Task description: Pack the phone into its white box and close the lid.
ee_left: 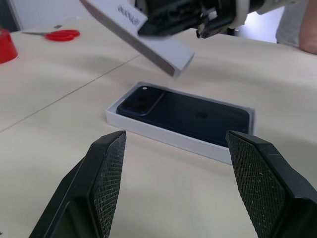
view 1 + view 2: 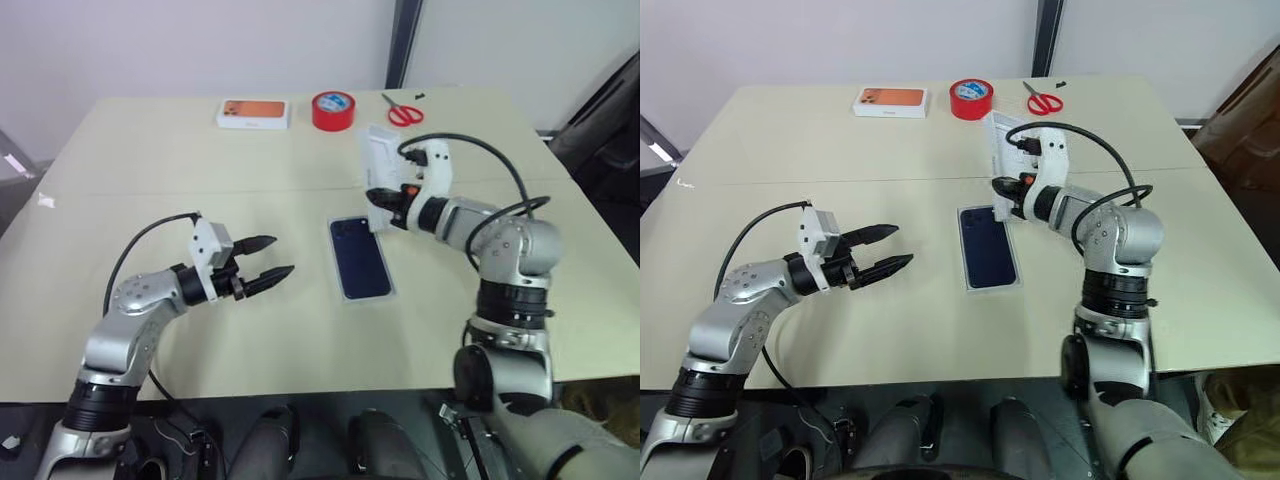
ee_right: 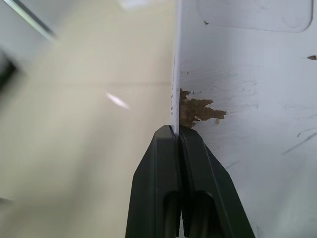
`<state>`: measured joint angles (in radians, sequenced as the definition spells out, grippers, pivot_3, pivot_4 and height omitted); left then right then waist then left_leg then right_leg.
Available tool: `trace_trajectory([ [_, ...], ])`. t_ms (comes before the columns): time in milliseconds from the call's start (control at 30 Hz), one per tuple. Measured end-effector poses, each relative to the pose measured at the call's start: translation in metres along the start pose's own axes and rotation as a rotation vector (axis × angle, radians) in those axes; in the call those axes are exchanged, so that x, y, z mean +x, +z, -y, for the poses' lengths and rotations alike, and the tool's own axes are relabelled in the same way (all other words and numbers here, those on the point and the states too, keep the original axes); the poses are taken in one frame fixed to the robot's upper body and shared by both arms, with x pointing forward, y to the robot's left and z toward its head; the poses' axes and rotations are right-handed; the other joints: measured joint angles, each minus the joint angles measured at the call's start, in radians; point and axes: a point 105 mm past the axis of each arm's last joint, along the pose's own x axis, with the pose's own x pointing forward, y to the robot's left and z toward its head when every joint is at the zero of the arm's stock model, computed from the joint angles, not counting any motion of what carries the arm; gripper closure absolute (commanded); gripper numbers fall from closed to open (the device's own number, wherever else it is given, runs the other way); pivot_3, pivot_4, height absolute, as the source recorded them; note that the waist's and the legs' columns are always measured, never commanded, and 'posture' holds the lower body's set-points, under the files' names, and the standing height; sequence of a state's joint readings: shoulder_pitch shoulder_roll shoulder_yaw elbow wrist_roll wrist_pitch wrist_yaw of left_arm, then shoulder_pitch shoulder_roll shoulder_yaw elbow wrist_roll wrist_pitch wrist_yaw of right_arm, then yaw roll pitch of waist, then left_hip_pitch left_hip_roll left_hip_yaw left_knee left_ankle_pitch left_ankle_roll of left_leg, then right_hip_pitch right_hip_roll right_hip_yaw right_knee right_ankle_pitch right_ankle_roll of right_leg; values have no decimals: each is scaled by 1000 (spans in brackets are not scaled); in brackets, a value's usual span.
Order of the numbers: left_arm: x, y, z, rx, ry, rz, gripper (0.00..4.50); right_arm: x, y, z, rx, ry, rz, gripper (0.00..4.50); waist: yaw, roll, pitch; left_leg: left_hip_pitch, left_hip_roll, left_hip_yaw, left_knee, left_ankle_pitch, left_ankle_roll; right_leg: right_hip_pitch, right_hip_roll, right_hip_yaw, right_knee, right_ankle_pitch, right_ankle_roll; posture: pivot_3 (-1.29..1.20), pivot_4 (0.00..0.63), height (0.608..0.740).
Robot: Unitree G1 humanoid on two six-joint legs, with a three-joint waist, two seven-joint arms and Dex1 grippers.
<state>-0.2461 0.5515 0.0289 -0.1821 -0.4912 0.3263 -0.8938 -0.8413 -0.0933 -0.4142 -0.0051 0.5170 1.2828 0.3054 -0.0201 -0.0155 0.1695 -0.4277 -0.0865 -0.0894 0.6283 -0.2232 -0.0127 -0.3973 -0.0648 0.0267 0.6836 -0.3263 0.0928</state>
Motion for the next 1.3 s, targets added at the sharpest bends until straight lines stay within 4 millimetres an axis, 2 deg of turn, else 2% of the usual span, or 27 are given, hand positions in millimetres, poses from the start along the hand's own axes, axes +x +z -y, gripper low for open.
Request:
trace_trajectory([
  [133,-3,6,-7,-16,41,25,1086,3,-16,-35,221,215,-15,4478,1,0,0,0,0,0,0,0,0,0,0,0,0,0,0,0,150,734],
  [267,-4,16,-14,-13,62,59,1086,-6,-44,-61,279,362,-124,4478,6,0,0,0,0,0,1,-1,1,0,0,0,0,0,0,0,150,734],
  [400,-6,18,-17,-24,85,70,1086,-15,-62,-59,342,394,-159,4478,2,1,0,0,0,0,1,-1,1,0,0,0,1,0,0,0,150,734],
  [500,-4,18,-16,-42,81,75,1086,-19,-64,-67,356,445,-164,4478,-2,1,0,0,0,0,0,0,1,-1,0,0,1,0,0,0,150,734],
  [533,-3,17,-16,-51,82,77,1086,-23,-71,-68,360,457,-190,4478,-3,1,-1,0,0,0,0,0,1,0,0,0,1,0,0,0,150,734],
  [633,-2,16,-15,-66,82,74,1086,-26,-91,-64,395,441,-253,4478,-4,1,-1,0,0,0,0,0,1,0,0,0,1,0,0,0,150,734],
  [733,-1,16,-13,-69,79,73,1086,-27,-98,-60,407,418,-289,4478,-3,1,-1,0,0,0,0,0,1,0,0,0,1,0,0,0,150,734],
  [833,-1,13,-9,-92,65,65,1910,-26,-98,-58,405,394,-297,4500,-3,1,-1,0,0,0,0,0,1,0,0,0,1,0,0,0,150,734],
  [1000,0,-2,2,-184,36,41,4414,-23,-95,-53,413,360,-292,4500,0,1,-1,0,0,0,1,-1,1,0,0,0,1,0,0,0,150,734],
  [1133,12,-13,15,-222,13,36,4471,-20,-92,-47,427,334,-279,4500,3,1,-1,0,0,0,1,-1,2,1,0,0,0,0,0,0,150,734],
  [1267,30,-16,22,-234,33,66,4471,-19,-87,-38,415,293,-256,4500,4,2,-1,0,0,1,2,-1,2,2,0,0,0,0,0,0,150,734],
  [1300,36,-17,24,-241,35,73,4495,-20,-85,-36,413,288,-249,4214,4,2,-2,0,0,1,2,-1,2,2,0,0,0,0,0,0,150,734],
])
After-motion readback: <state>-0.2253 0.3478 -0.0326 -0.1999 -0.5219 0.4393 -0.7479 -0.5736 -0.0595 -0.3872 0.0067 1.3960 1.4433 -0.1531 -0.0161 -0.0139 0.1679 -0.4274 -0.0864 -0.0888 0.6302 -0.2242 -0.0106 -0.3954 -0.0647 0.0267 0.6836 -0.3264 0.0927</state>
